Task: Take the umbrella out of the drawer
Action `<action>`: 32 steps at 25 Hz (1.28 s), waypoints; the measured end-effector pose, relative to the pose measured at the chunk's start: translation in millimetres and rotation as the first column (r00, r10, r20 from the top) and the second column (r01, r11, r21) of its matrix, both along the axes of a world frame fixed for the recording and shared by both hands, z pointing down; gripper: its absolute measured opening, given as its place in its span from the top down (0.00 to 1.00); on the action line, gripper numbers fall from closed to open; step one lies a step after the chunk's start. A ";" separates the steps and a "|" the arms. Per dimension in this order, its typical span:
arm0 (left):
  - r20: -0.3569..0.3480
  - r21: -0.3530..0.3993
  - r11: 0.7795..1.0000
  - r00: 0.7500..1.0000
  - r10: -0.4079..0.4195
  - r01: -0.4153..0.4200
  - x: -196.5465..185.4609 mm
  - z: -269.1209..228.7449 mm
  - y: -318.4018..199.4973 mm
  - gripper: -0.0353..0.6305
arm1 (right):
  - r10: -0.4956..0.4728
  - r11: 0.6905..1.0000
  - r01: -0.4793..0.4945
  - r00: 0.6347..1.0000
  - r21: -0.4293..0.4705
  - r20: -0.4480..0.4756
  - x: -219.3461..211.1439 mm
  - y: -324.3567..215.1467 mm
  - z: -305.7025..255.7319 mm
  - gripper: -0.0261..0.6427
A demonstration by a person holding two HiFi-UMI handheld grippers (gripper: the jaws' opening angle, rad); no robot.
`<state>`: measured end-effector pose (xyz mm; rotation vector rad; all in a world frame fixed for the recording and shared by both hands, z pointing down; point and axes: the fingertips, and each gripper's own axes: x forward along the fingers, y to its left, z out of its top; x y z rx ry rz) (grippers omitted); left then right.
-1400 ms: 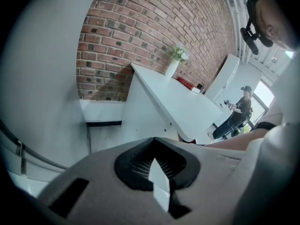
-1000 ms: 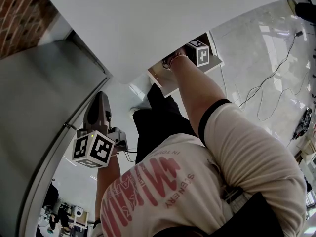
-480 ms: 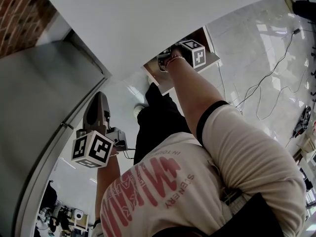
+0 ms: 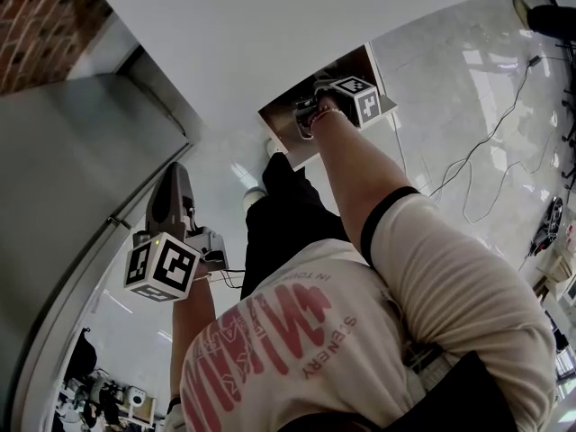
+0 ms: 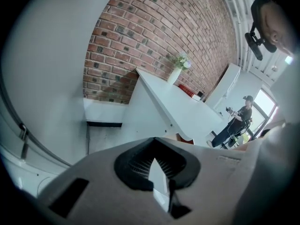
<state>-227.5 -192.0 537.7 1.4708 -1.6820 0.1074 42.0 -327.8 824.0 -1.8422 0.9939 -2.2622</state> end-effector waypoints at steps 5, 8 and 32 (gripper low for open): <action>0.005 0.025 1.000 1.000 0.000 0.000 -2.0 -9.5 -2.0 0.94 | 0.004 1.000 -0.004 1.000 0.009 -0.004 4.1 2.7 -7.3 0.55; 0.005 0.036 0.999 1.000 0.000 -0.001 -2.1 -12.9 -2.3 0.94 | 0.007 1.000 -0.006 1.000 0.010 -0.007 4.1 2.8 -9.9 0.55; -0.012 0.096 0.995 1.000 0.000 0.001 -11.9 -39.3 3.7 0.94 | 0.026 0.999 -0.024 0.998 0.042 -0.054 17.4 17.6 -50.4 0.55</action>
